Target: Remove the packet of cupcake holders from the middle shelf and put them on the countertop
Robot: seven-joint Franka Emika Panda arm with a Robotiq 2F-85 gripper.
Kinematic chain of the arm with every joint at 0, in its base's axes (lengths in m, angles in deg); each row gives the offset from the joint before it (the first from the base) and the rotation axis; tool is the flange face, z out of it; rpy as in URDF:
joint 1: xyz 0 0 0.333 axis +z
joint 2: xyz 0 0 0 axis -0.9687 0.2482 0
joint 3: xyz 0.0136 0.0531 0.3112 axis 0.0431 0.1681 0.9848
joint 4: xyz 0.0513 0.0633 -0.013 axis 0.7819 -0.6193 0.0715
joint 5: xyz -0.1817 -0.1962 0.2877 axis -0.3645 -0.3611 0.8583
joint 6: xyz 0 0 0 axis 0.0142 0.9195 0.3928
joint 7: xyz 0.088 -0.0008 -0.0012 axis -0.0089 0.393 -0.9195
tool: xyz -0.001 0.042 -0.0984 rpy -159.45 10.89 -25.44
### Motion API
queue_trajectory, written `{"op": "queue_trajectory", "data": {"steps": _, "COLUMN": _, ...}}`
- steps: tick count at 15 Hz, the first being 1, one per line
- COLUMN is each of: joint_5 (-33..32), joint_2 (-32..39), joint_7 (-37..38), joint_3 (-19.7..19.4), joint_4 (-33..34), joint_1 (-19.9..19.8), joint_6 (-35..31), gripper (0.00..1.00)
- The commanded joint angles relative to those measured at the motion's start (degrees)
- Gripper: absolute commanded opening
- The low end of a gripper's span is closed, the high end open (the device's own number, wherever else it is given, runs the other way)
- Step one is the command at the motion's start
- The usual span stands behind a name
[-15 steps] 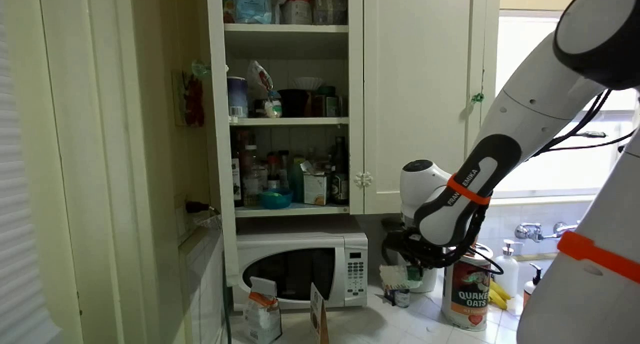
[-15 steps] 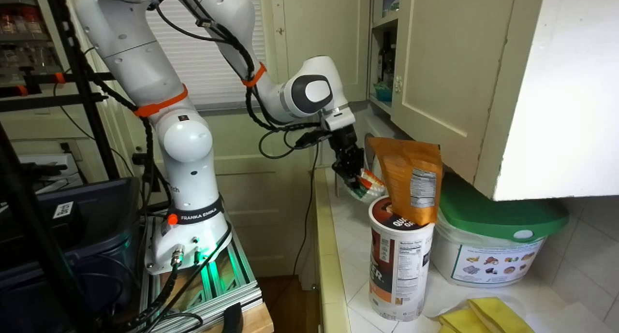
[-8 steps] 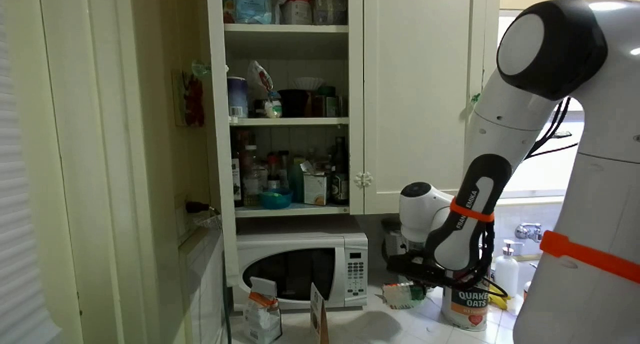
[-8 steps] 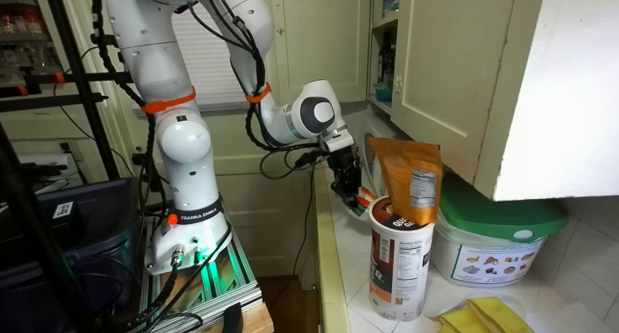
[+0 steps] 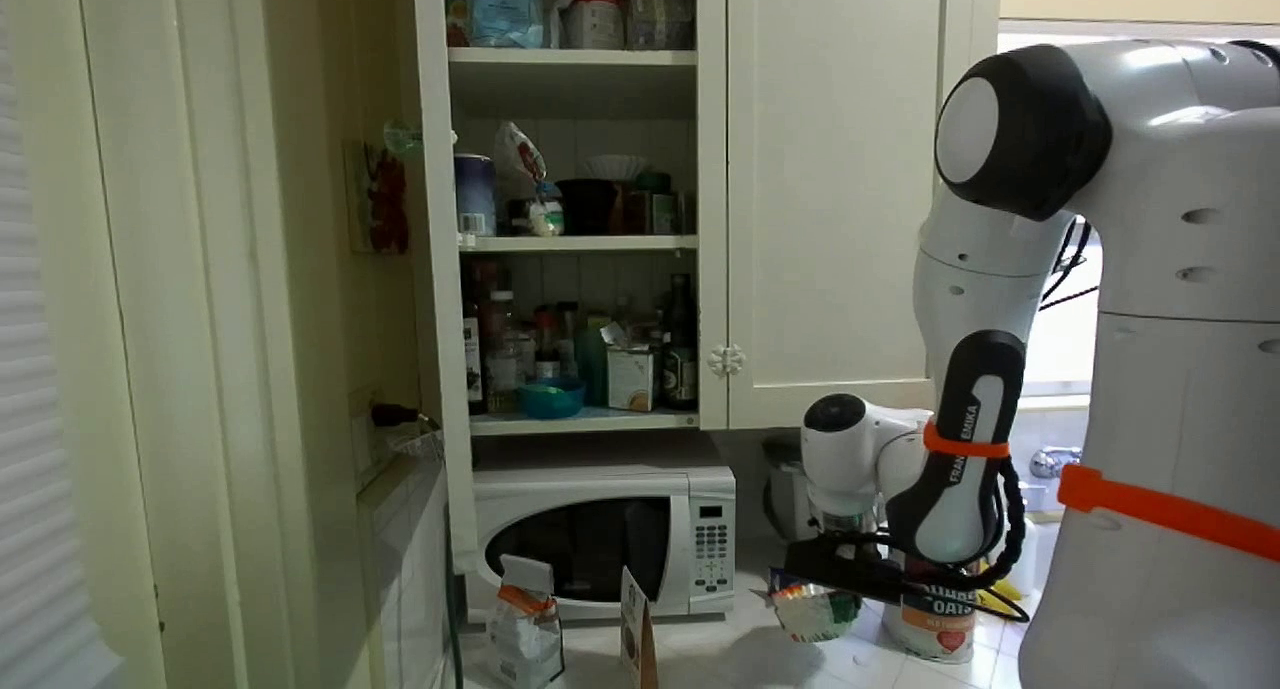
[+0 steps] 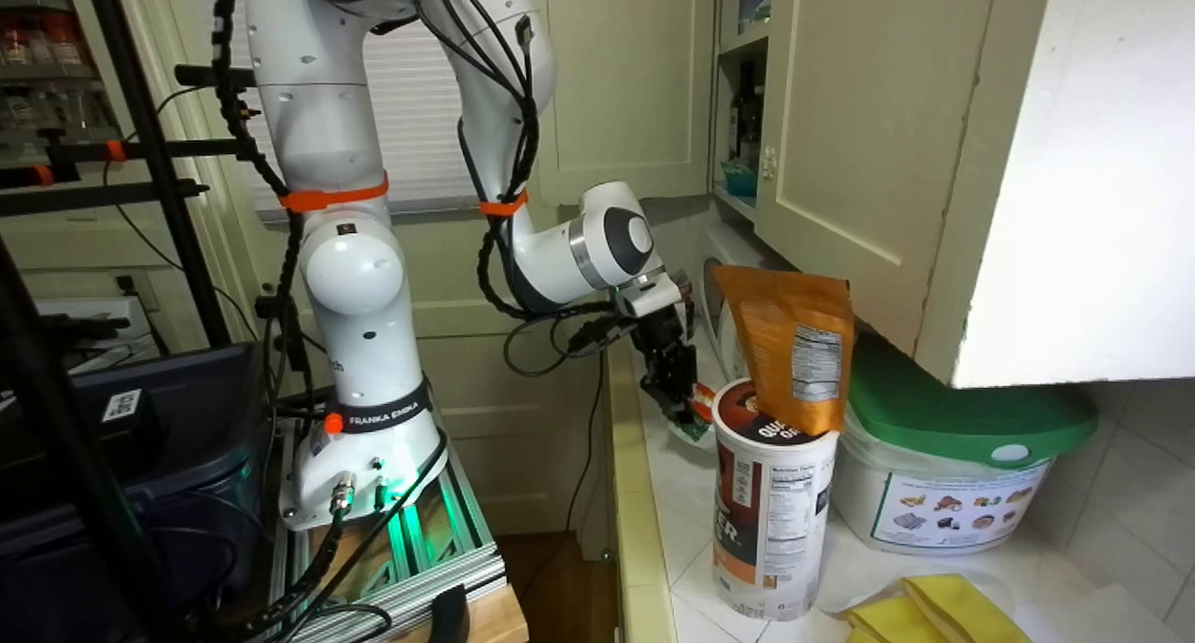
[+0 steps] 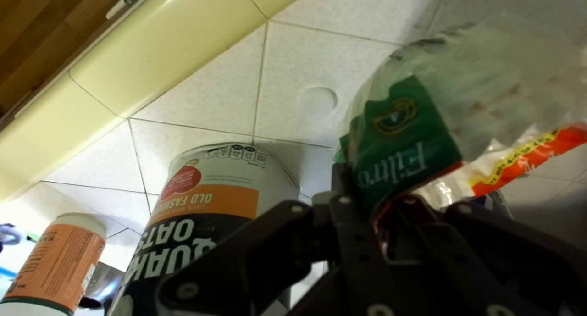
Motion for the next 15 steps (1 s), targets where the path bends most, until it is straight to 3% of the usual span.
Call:
{"op": "queue_trajectory", "data": {"steps": 1, "joint_5": -11.2, "joint_2": 4.1, "joint_7": 13.0, "joint_3": 0.1, "joint_4": 4.4, "joint_1": 0.1, "joint_6": -2.9, "gripper": 0.03}}
{"op": "queue_trajectory", "data": {"steps": 8, "joint_5": -24.1, "joint_2": 10.3, "joint_7": 27.3, "joint_3": 1.7, "joint_4": 8.8, "joint_1": 0.7, "joint_6": -2.4, "gripper": 0.03}}
{"op": "queue_trajectory", "data": {"steps": 15, "joint_5": -31.5, "joint_2": 16.3, "joint_7": 37.2, "joint_3": 6.3, "joint_4": 12.7, "joint_1": -0.1, "joint_6": -1.3, "gripper": 0.03}}
